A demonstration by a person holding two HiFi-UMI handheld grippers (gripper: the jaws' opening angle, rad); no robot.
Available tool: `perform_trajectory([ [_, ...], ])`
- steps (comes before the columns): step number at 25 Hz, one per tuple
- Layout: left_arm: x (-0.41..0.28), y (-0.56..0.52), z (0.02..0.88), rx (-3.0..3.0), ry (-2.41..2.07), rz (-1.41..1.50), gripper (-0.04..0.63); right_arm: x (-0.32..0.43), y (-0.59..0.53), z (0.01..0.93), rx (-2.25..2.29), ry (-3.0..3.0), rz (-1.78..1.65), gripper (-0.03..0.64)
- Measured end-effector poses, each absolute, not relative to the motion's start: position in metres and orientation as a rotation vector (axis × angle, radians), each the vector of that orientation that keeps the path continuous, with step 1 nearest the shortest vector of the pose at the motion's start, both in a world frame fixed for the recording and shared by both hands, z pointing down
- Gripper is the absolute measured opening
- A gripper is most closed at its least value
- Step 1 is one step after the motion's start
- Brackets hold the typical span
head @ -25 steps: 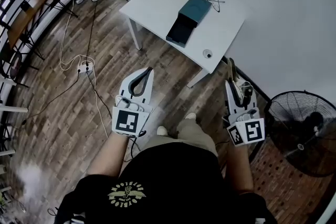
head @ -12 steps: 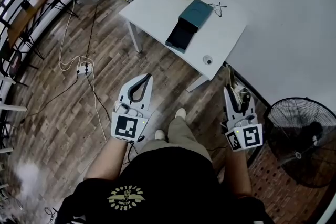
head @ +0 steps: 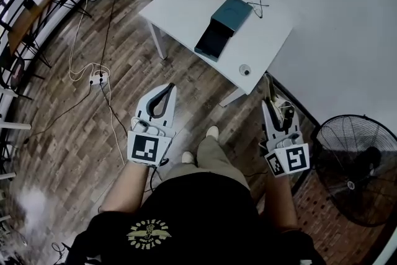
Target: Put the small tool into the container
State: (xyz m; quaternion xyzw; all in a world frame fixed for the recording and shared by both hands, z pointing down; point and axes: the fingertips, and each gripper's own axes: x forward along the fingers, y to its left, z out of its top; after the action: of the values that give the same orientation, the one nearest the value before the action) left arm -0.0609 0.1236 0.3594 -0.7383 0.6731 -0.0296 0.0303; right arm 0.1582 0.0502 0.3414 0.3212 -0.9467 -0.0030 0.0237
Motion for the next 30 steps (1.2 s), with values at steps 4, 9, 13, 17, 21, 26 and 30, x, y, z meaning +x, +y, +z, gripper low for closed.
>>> perform_trajectory([
  [4,-0.061,0.125,0.364,-2.281,2.085,-0.099,0.006,0.157,0.051,0.343,0.979,-2.929,0.002,0.12],
  [9,-0.056,0.118,0.365,-2.272,2.093,-0.083,0.006,0.161,0.047,0.345,0.97,-2.933,0.009,0.12],
  [13,-0.054,0.114,0.362,-2.265,2.09,-0.094,0.006,0.165,0.046,0.344,0.974,-2.926,0.014,0.12],
  [17,-0.051,0.112,0.362,-2.263,2.09,-0.064,0.006,0.168,0.044,0.345,0.976,-2.922,0.007,0.121],
  [21,-0.051,0.11,0.361,-2.261,2.092,-0.064,0.006,0.166,0.041,0.346,0.967,-2.923,0.013,0.12],
  [26,-0.054,0.102,0.366,-2.254,2.101,-0.091,0.006,0.162,0.031,0.351,0.957,-2.923,0.032,0.12],
  [30,-0.055,0.09,0.371,-2.254,2.109,-0.102,0.006,0.161,0.017,0.357,0.95,-2.924,0.048,0.12],
])
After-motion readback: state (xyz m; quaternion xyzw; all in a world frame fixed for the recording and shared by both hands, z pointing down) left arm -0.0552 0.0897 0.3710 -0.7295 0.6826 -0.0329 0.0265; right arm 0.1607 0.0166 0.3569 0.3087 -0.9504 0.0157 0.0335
